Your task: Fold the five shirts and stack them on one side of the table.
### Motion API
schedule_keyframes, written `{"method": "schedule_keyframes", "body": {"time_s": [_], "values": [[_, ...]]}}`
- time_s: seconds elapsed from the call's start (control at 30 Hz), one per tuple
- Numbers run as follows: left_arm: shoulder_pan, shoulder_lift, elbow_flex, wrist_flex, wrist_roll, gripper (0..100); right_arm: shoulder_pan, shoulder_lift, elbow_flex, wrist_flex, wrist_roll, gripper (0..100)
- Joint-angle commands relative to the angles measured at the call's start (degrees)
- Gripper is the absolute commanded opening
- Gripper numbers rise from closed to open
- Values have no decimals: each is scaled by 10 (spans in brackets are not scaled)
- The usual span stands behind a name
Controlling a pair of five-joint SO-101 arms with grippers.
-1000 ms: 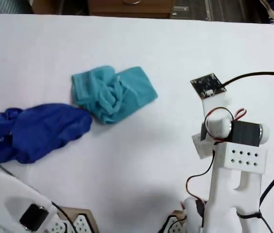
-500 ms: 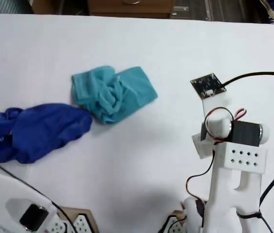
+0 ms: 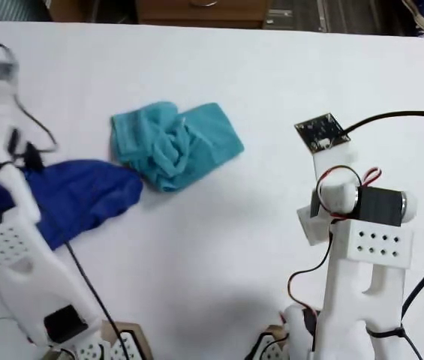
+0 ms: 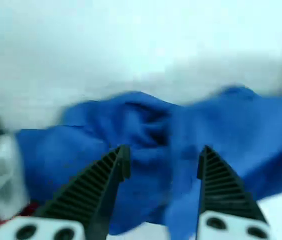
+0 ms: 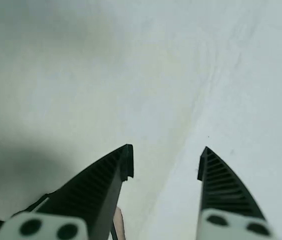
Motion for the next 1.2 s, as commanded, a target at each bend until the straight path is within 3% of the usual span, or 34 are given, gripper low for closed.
{"method": "schedule_keyframes", "body": {"time_s": [0.0, 0.17, 0.4, 0.53, 0.77, 0.9, 1.17], "values": [[26, -115, 125, -23, -6, 241, -5, 5, -4, -8, 3, 222], [32, -268, 320, -105, -23, 241, -5, 6, -4, -8, 3, 222], [42, -480, 707, -408, -64, 241, -5, 6, -4, -8, 3, 222], [40, -484, 809, -504, -86, 239, -5, 6, -4, -8, 3, 222], [-7, -382, 760, -535, -127, 215, -4, 5, -4, -8, 3, 222], [-90, -314, 642, -531, -127, 7, -3, 3, -4, -7, 3, 222], [-233, -292, 382, -440, -40, 22, -4, 5, -4, -7, 3, 222]]}}
